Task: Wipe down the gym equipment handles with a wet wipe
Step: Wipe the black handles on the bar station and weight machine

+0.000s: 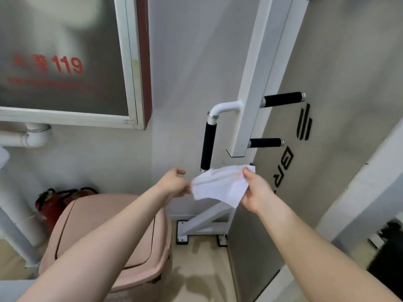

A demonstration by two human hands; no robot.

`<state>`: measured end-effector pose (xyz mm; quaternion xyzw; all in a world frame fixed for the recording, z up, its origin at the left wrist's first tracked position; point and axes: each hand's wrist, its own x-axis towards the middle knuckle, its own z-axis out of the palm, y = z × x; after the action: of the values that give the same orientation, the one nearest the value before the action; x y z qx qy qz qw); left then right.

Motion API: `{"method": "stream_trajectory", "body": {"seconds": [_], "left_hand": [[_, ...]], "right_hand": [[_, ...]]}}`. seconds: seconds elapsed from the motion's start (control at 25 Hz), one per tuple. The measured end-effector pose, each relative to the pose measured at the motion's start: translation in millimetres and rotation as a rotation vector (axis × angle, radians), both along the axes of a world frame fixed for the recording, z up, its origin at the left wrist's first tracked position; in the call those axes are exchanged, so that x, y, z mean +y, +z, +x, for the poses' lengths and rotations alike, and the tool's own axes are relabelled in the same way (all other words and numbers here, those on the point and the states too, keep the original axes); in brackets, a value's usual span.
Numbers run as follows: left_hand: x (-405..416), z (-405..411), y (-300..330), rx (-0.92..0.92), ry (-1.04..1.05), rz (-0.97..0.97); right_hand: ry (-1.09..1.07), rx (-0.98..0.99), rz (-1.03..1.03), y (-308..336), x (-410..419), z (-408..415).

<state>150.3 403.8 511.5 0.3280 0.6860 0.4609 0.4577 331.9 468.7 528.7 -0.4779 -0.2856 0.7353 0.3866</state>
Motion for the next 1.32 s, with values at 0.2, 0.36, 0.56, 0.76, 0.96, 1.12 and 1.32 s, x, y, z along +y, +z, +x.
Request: {"method": "stream_trajectory", "body": {"seconds": [0.2, 0.36, 0.56, 0.76, 0.96, 1.12, 1.32], "left_hand": [[92, -57, 28, 0.290, -0.015, 0.238], [132, -57, 45, 0.347, -0.289, 0.420], [153, -66, 47, 0.400, -0.410, 0.450], [158, -74, 54, 0.377, -0.446, 0.444], [159, -80, 58, 0.369, -0.487, 0.472], [160, -75, 56, 0.372, -0.508, 0.512], [158, -74, 55, 0.335, -0.520, 0.568]], "right_hand": [[-0.255, -0.400, 0.342, 10, 69, -62], [0.058, -0.302, 0.623, 21, 77, -101], [0.058, -0.208, 0.820, 10, 109, -86], [0.198, -0.497, 0.891, -24, 109, -106], [0.149, -0.579, 0.943, -19, 112, -108], [0.037, -0.651, 0.976, -18, 106, -117], [0.082, -0.597, 0.920, -16, 103, -115]]}}
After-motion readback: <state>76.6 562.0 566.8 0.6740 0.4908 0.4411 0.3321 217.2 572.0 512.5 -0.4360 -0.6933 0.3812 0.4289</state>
